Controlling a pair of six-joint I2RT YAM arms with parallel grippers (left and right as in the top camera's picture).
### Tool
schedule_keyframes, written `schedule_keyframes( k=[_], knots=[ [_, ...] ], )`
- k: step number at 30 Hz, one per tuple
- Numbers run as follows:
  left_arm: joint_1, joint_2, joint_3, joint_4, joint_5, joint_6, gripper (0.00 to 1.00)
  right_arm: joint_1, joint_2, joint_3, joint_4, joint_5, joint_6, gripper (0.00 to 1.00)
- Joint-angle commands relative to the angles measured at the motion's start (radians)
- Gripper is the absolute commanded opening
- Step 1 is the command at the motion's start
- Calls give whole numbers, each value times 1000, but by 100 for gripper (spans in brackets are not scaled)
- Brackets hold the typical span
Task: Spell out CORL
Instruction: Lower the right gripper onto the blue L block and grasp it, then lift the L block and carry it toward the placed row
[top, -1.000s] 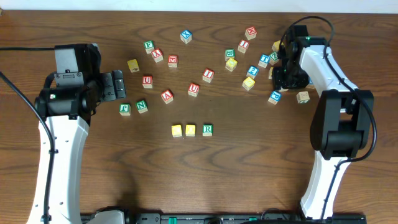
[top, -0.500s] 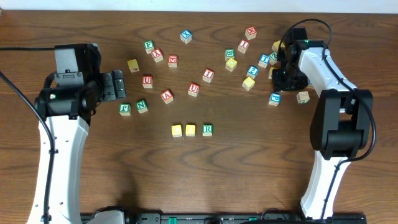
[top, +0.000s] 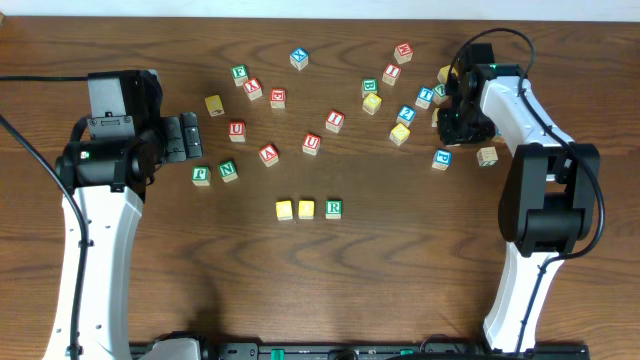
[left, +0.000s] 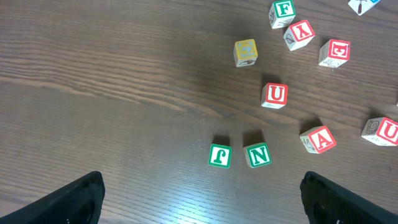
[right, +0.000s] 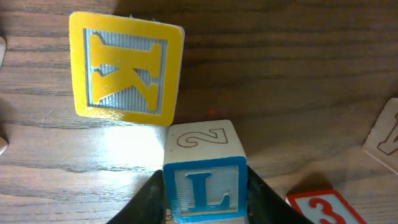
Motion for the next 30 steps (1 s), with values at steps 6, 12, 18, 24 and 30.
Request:
schedule_keyframes(
  k=[6, 12, 18, 24, 30],
  knots=[
    [3, 5, 4, 0, 6, 6, 99, 7, -30, -3, 2, 5, -8, 25],
    [3, 5, 4, 0, 5, 6, 99, 7, -30, -3, 3, 5, -8, 25],
    [3, 5, 4, 0, 5, 6, 99, 7, -30, -3, 10, 5, -8, 24],
    [3, 5, 4, 0, 6, 6, 99, 9, -34, 4, 13, 5, -7, 24],
    [3, 5, 4, 0, 6, 6, 99, 9, -76, 8, 13, 5, -7, 24]
  ],
)
